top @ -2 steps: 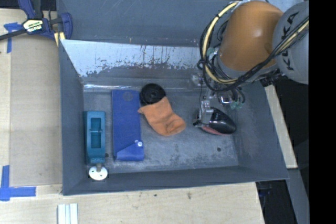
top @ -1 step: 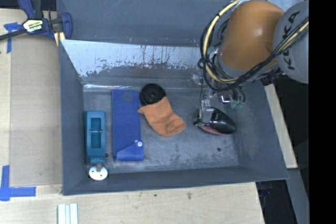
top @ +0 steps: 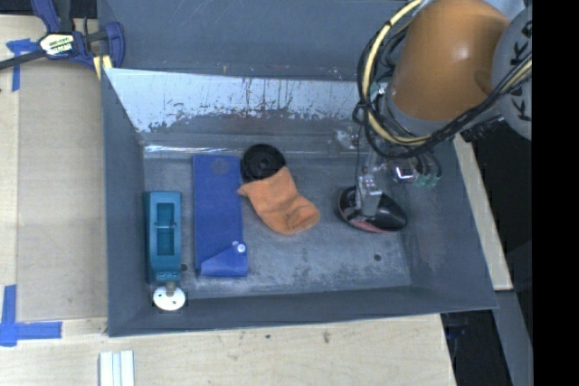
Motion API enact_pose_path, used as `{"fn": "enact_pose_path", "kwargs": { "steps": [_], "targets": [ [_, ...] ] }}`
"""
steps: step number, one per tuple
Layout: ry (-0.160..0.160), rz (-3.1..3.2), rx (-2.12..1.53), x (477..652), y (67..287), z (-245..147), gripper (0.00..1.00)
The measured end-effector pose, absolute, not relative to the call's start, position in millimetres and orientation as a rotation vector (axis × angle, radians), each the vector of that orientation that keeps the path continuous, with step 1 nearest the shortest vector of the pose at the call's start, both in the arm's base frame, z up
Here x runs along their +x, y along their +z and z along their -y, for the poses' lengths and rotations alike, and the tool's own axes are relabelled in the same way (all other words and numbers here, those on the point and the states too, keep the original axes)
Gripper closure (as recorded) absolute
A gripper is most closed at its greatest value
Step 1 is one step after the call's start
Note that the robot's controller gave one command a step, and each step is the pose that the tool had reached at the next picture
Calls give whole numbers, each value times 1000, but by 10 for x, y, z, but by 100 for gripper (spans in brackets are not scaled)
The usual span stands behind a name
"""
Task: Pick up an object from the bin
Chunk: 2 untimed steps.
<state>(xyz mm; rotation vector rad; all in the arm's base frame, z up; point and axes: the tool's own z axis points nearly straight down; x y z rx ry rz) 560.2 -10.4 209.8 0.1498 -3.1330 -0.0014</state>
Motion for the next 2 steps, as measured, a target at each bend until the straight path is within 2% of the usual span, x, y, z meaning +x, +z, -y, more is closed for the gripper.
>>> {"fn": "enact_pose_path", "kwargs": {
  "steps": [1,2],
  "targets": [
    [3,3150,259,5664,2038,-82,0],
    [-1,3149,87,5885,1413,-301,0]
  ]
}}
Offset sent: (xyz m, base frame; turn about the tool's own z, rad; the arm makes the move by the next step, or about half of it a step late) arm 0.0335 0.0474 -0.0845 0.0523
